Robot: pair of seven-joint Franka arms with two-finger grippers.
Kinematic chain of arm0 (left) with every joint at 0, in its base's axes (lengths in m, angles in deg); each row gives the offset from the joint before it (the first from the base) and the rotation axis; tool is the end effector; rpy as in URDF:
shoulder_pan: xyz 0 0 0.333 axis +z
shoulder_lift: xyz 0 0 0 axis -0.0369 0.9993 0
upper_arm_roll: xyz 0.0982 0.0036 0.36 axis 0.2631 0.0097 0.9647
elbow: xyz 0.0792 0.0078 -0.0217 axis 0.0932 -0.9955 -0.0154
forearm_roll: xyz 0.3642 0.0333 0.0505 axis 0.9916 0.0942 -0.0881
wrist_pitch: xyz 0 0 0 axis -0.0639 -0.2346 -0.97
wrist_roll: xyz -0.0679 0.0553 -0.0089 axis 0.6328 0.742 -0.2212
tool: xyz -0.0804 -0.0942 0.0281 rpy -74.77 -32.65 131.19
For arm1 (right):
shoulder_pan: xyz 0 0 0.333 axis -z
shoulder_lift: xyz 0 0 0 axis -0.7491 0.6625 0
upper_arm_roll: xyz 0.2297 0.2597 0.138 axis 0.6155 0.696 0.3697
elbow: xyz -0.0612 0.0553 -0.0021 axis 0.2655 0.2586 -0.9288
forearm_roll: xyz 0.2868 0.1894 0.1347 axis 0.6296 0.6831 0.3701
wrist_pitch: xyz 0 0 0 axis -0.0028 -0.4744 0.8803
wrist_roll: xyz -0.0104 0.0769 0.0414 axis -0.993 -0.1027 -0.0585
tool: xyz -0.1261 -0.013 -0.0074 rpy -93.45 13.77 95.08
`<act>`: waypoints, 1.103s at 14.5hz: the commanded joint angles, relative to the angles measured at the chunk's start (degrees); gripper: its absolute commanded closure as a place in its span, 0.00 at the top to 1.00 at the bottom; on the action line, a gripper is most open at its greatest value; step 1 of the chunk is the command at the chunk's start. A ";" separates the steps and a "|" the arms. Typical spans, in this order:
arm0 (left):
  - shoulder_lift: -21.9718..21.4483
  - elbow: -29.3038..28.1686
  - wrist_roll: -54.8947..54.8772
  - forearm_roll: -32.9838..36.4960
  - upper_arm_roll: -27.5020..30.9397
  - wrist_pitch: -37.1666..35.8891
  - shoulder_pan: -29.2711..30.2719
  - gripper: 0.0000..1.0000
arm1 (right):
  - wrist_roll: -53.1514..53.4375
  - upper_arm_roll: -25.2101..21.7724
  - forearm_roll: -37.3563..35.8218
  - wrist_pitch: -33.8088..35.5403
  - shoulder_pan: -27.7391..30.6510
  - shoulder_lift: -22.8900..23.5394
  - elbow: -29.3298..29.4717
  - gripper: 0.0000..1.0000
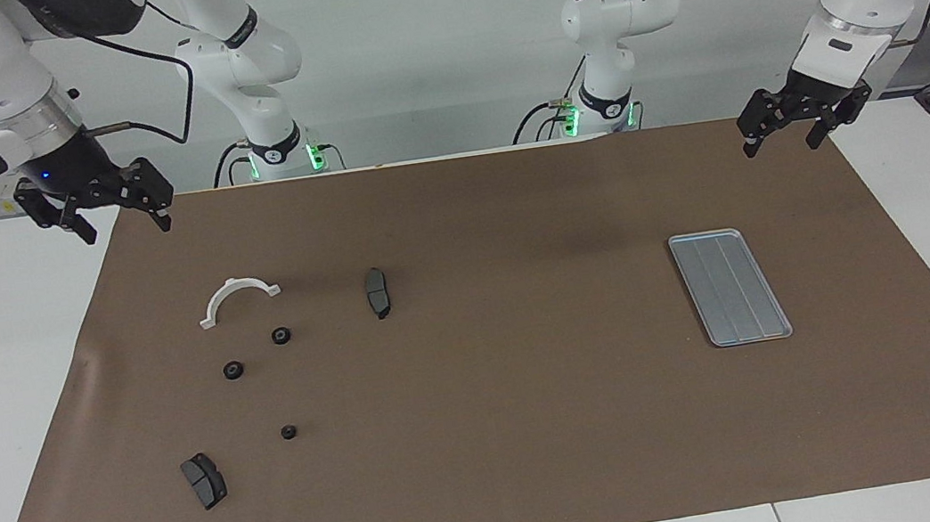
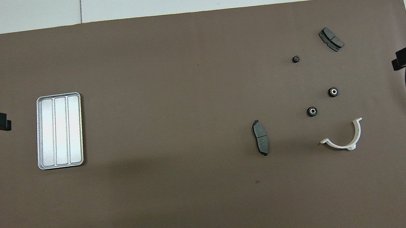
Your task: Pick bearing gear from pile to tray
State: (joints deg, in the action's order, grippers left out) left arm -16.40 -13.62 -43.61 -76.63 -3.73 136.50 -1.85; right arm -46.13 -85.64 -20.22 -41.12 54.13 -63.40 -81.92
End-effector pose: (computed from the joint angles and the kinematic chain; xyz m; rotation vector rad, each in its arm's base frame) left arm 0.5260 -0.0025 0.6488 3.1281 -0.1137 0.0005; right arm 0.5529 -0.0300 0.6793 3.1382 0.0360 -0.0115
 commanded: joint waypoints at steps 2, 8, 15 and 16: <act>-1.68 -1.84 -0.59 0.58 -0.07 0.69 0.27 1.00 | 0.32 0.30 1.15 0.67 0.53 -1.04 -0.65 1.00; -1.68 -1.84 -0.50 0.58 -0.07 0.25 0.62 1.00 | 0.32 0.30 1.15 0.67 0.27 -1.04 -0.65 1.00; -1.77 -1.93 -0.41 0.67 -0.15 0.42 -0.08 1.00 | 0.41 0.39 2.03 0.32 -0.08 -1.04 -0.91 1.00; -1.77 -1.93 -0.41 0.67 -0.15 0.77 -0.08 1.00 | 0.50 0.39 2.03 0.49 -0.09 -1.04 -0.91 1.00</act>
State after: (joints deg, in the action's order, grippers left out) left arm -16.56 -13.66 -43.61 -76.63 -3.93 136.51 -1.82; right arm -46.13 -85.35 -19.74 -41.12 53.95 -63.44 -81.91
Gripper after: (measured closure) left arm 0.000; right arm 0.000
